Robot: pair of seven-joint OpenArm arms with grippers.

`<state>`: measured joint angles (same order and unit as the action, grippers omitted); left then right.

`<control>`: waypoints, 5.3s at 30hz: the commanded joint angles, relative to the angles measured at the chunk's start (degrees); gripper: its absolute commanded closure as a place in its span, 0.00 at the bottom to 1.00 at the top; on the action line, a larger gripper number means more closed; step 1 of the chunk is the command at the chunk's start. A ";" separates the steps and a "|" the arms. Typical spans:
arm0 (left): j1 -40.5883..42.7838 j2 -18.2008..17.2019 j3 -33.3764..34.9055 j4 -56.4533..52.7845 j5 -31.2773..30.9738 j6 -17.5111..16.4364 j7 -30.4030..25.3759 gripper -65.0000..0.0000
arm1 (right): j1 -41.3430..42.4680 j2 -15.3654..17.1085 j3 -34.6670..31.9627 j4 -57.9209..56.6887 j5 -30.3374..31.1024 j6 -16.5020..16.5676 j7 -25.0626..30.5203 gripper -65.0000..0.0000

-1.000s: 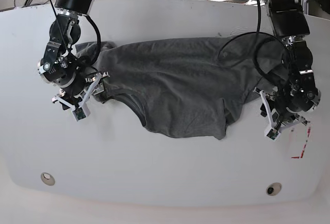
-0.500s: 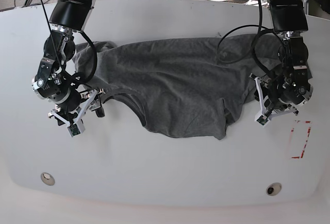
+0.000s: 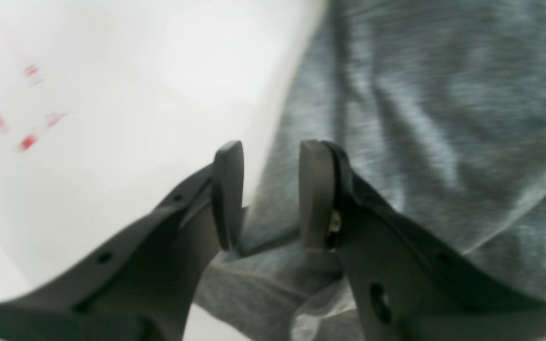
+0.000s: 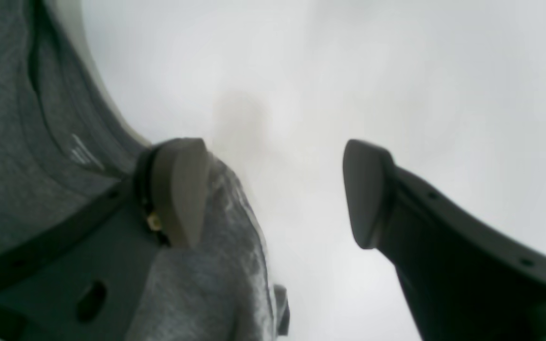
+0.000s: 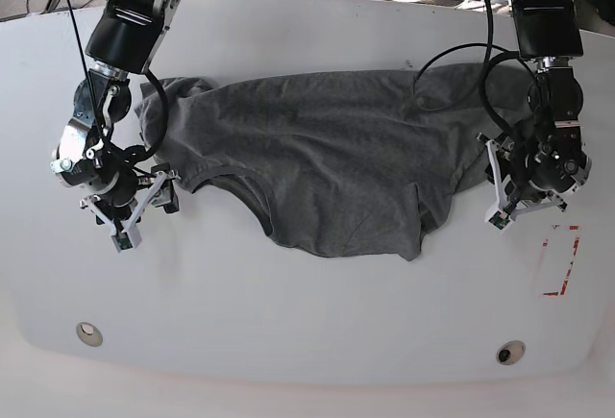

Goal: Fold the T-shirt properly
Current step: 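Move the left gripper to the shirt edge beside the red marking, then position the open right gripper over the shirt collar, then lower the right gripper onto the collar edge of the shirt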

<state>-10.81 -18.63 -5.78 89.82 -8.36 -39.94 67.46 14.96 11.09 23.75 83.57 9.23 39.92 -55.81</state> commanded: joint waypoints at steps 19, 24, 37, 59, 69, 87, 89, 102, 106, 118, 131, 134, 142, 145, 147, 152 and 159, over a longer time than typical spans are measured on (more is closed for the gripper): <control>2.28 1.92 -5.83 11.06 -1.04 -0.06 -0.32 0.87 | 11.27 -5.18 -9.46 -16.57 -0.04 0.08 10.32 0.34; 1.70 2.32 -8.54 11.83 -1.18 -0.06 -0.72 0.85 | 11.16 -4.82 -8.03 -15.62 -0.26 0.08 8.56 0.34; -1.34 4.16 -8.89 13.12 -1.08 -0.06 0.47 0.77 | 9.64 -5.51 -7.25 -13.42 0.14 0.08 6.01 0.34; 0.89 3.07 -8.07 11.95 -0.63 -0.06 0.09 0.81 | 8.17 -7.13 -7.43 -14.37 0.89 0.08 6.03 0.36; 0.60 3.03 -8.07 12.62 -0.72 -0.06 0.27 0.80 | 7.89 -7.44 -7.56 -13.94 1.32 0.08 5.77 0.36; 0.44 2.98 -8.30 12.32 -0.38 -0.06 0.59 0.79 | 7.06 -9.07 -7.65 -14.97 0.86 0.08 5.22 0.36; 0.46 2.97 -8.30 12.32 -0.39 -0.06 0.61 0.79 | 6.98 -9.22 -7.62 -15.12 0.89 0.08 5.27 0.36; 0.84 2.80 -8.47 11.73 -0.36 -0.06 0.63 0.79 | 5.81 -10.14 -8.20 -16.20 0.77 0.08 8.08 0.44; 0.68 2.82 -8.71 11.79 -0.44 -0.06 0.62 0.79 | 5.89 -10.12 -8.55 -16.88 0.79 0.08 8.90 0.58; 0.97 2.62 -9.26 11.61 -0.26 -0.06 0.72 0.79 | 6.04 -10.31 -9.06 -17.19 0.75 0.08 8.51 0.89; 0.83 2.87 -9.96 11.26 -0.06 -0.06 0.49 0.79 | 5.45 -10.36 -9.95 -11.50 0.45 0.08 7.45 1.00; 0.87 2.85 -9.88 11.22 0.12 -0.06 0.54 0.80 | 5.02 -10.43 -9.80 -9.27 0.42 0.08 6.83 1.00; 0.81 2.82 -9.45 11.17 0.42 -0.06 1.08 0.80 | 2.03 -11.01 -9.77 1.44 0.75 0.08 3.20 1.00; 0.60 2.90 -9.44 11.12 0.60 -0.06 1.09 0.80 | 0.22 -11.11 -10.09 4.62 0.59 0.08 1.77 1.00; 0.49 2.95 -9.42 11.14 0.67 -0.06 1.08 0.79 | -1.23 -11.06 -10.32 6.78 0.44 0.08 0.90 1.00; 0.47 2.96 -9.36 11.06 0.78 -0.06 1.11 0.79 | -2.75 -10.75 -10.67 8.89 0.33 0.08 0.79 0.99; 0.53 2.99 -9.51 11.32 0.66 -0.06 1.04 0.79 | -4.11 -9.12 -9.05 10.66 1.43 0.08 1.17 0.72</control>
<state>-9.19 -14.94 -15.07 100.03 -7.49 -40.10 69.38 9.54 1.21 14.41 93.08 9.93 40.01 -55.55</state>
